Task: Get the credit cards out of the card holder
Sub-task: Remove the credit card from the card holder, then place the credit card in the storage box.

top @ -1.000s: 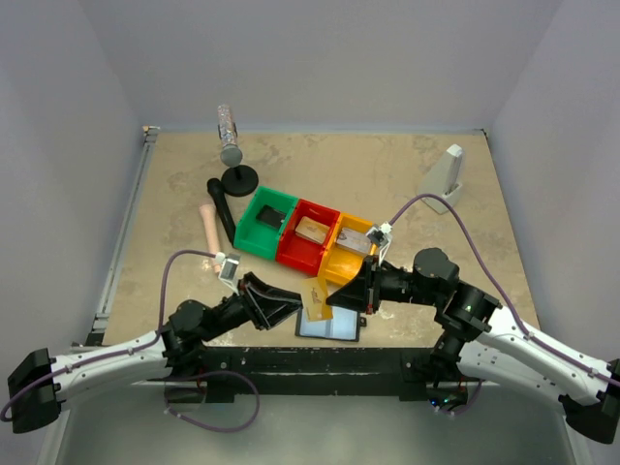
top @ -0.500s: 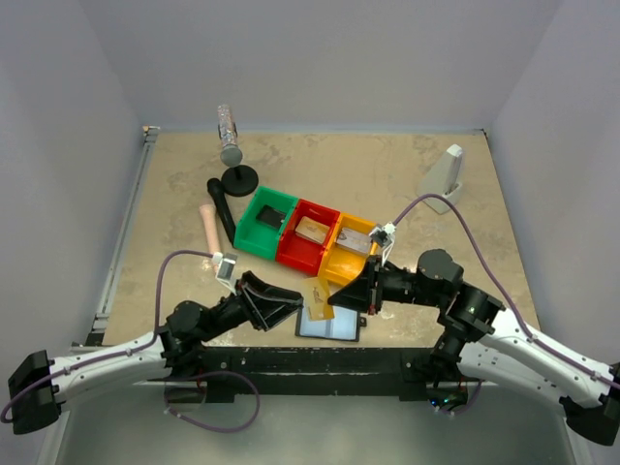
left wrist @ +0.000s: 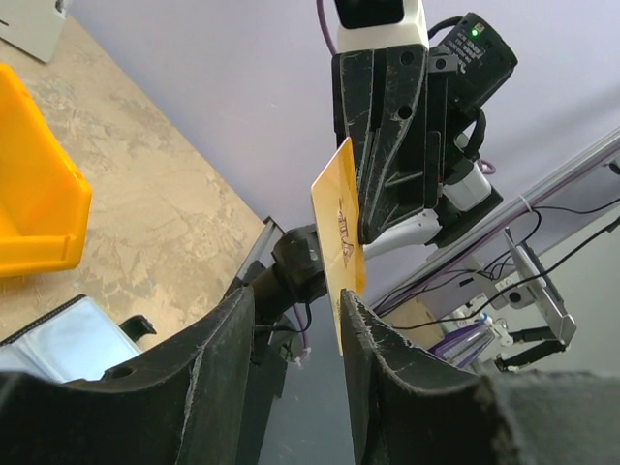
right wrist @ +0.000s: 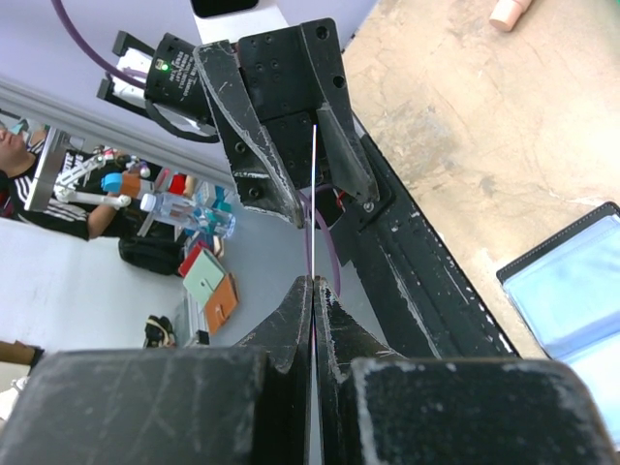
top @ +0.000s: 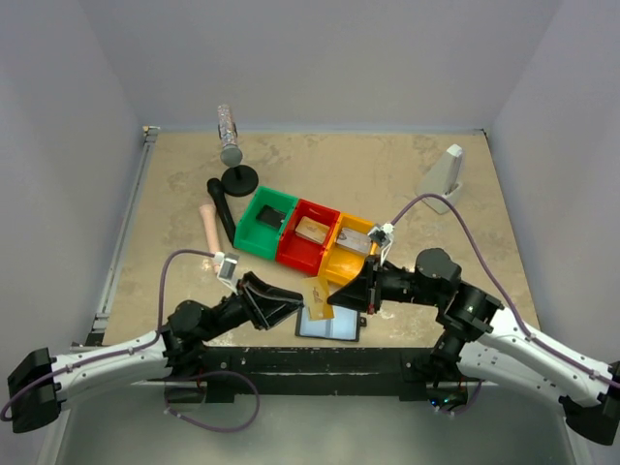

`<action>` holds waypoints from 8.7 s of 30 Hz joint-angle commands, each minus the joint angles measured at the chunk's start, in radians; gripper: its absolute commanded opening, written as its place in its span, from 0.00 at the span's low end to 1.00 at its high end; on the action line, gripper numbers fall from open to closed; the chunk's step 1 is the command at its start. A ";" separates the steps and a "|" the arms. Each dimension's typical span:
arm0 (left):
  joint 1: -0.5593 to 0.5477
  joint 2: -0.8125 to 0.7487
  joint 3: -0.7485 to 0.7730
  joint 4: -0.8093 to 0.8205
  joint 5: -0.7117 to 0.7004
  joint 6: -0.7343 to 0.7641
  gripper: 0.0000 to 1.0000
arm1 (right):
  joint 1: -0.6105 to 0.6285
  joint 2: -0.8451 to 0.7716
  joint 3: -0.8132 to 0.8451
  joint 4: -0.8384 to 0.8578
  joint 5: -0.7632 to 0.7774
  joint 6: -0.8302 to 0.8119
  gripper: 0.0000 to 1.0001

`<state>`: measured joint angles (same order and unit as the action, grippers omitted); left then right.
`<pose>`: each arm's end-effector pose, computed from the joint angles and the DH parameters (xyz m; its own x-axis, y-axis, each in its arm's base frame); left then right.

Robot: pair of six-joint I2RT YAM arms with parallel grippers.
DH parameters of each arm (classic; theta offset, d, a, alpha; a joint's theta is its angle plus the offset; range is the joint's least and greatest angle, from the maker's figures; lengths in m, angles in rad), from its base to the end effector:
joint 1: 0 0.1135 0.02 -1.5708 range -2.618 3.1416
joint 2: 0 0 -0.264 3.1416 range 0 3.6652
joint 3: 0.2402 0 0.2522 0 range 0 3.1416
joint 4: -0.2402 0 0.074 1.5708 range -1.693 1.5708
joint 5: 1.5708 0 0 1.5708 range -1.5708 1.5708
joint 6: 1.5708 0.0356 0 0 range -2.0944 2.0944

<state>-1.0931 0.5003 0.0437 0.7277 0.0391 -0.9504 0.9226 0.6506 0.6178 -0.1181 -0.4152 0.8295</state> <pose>0.0632 -0.1252 0.2153 -0.6645 -0.4848 -0.5687 0.6261 0.0541 -0.7778 0.0864 0.1379 0.3093 -0.7769 0.0921 -0.6228 -0.5882 0.2468 0.7702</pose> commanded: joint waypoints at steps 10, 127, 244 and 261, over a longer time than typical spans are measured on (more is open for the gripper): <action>0.004 0.129 -0.165 0.199 0.062 -0.004 0.40 | -0.004 0.020 0.036 0.046 -0.036 -0.003 0.00; 0.165 1.205 0.644 -0.122 -0.846 -0.626 0.00 | -0.007 -0.494 -0.003 -0.747 0.271 -0.159 0.89; 0.233 0.793 0.802 -0.843 -0.472 0.269 0.33 | -0.007 -0.341 -0.046 -0.727 0.329 -0.173 0.95; 0.053 0.164 0.162 -0.967 -0.473 -0.184 0.95 | -0.005 0.154 -0.145 -0.380 0.331 -0.090 0.91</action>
<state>-1.0359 0.7830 0.2779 -0.2295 -0.4297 -0.9901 0.9115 0.7380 0.4648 -0.5850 -0.1219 0.7143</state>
